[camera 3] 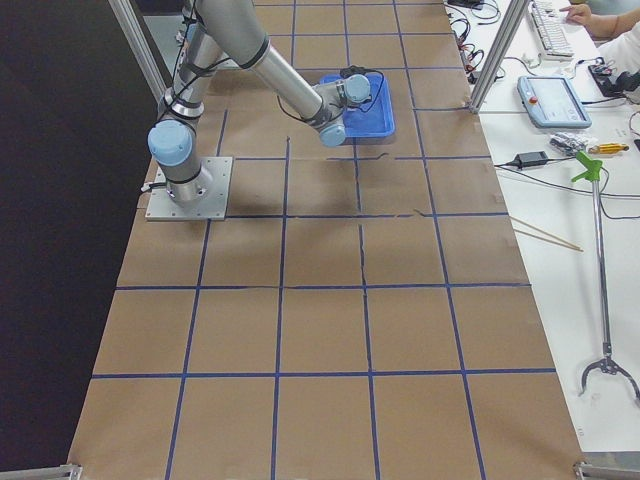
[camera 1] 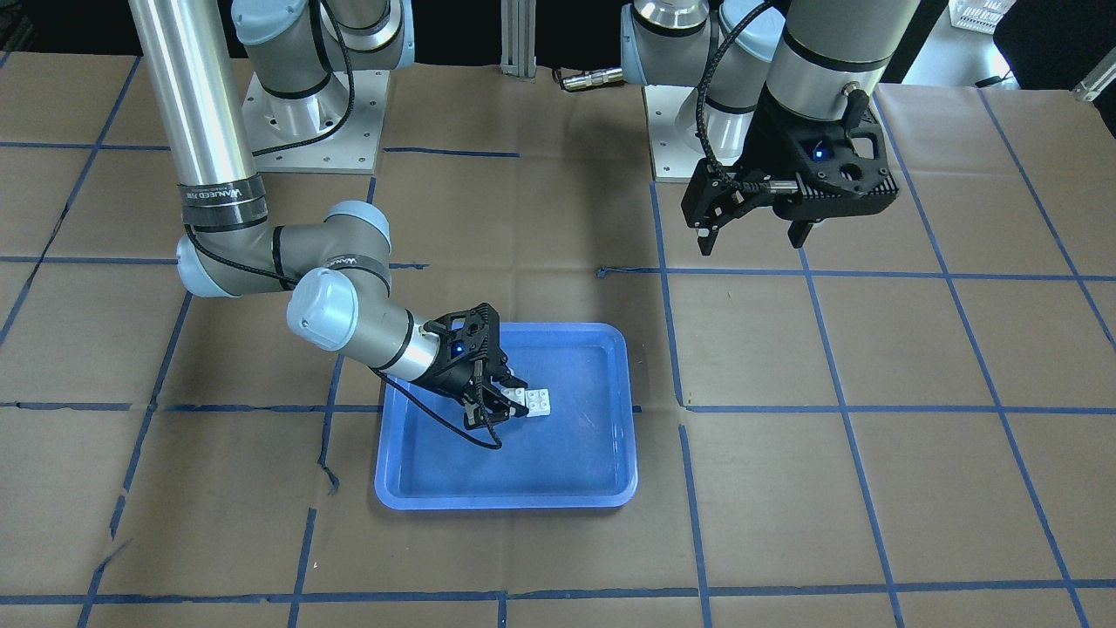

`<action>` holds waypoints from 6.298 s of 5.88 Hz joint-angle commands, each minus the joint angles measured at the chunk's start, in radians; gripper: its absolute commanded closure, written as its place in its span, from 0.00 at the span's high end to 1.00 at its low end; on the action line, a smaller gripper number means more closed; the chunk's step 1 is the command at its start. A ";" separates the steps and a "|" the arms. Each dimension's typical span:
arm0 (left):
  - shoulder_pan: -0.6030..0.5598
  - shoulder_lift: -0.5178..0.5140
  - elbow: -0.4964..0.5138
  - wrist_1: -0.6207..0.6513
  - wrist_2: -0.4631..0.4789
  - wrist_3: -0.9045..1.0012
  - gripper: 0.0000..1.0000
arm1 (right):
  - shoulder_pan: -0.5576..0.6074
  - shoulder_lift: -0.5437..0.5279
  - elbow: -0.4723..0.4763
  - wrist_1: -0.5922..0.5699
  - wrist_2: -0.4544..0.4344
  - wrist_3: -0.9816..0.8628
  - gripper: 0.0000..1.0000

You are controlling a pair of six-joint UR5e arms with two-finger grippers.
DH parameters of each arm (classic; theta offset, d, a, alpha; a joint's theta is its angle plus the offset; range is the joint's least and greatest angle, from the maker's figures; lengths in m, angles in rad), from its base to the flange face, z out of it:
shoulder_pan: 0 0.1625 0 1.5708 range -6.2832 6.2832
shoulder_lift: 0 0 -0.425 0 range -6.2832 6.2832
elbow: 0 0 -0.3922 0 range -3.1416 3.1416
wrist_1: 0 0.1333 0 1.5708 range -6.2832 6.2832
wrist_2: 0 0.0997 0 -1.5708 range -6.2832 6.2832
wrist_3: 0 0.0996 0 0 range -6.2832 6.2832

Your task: Assemble white blocks and place on blue tray

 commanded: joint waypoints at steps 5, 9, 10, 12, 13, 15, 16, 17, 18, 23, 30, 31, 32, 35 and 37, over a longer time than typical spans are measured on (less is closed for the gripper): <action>-0.002 0.000 0.000 0.000 0.000 0.000 0.99 | 0.001 0.001 -0.003 -0.008 0.002 0.000 0.36; 0.000 0.000 0.000 0.000 0.000 0.000 0.99 | 0.001 0.001 -0.003 -0.007 0.002 0.000 0.40; -0.002 0.000 0.000 0.000 0.000 0.000 0.99 | 0.001 0.001 -0.003 -0.004 0.003 0.001 0.56; 0.000 0.000 0.000 0.000 -0.002 0.000 0.99 | 0.001 0.001 -0.003 -0.003 0.024 0.000 0.67; 0.000 0.000 0.000 0.000 0.000 0.000 0.99 | 0.001 0.001 -0.003 -0.003 0.032 0.000 0.71; 0.000 0.000 0.000 0.000 0.000 0.000 0.99 | -0.009 -0.017 -0.023 0.007 0.014 0.036 1.00; 0.000 0.000 0.000 0.000 0.000 0.000 0.99 | -0.011 -0.035 -0.063 0.021 -0.026 0.181 1.00; 0.000 0.000 0.000 0.000 -0.002 0.000 0.99 | -0.016 -0.078 -0.095 0.117 -0.128 0.307 1.00; 0.000 0.000 0.000 0.000 -0.002 0.000 0.99 | -0.019 -0.142 -0.130 0.282 -0.217 0.384 1.00; 0.000 0.000 0.000 -0.002 0.000 0.000 0.99 | -0.128 -0.350 -0.270 0.723 -0.614 1.032 1.00; 0.000 0.002 0.000 -0.002 0.000 0.000 0.99 | -0.151 -0.536 -0.431 1.188 -0.747 1.516 1.00; 0.000 0.002 0.000 -0.002 0.000 0.000 0.99 | -0.145 -0.543 -0.445 1.208 -0.746 1.514 1.00; 0.000 0.002 0.000 -0.002 0.000 0.000 0.99 | -0.145 -0.550 -0.442 1.210 -0.738 1.514 1.00; 0.000 0.002 0.000 -0.002 0.000 0.000 0.99 | -0.140 -0.545 -0.431 1.205 -0.733 1.512 1.00; -0.002 0.002 -0.002 -0.002 0.000 0.000 0.99 | -0.140 -0.545 -0.431 1.205 -0.733 1.514 1.00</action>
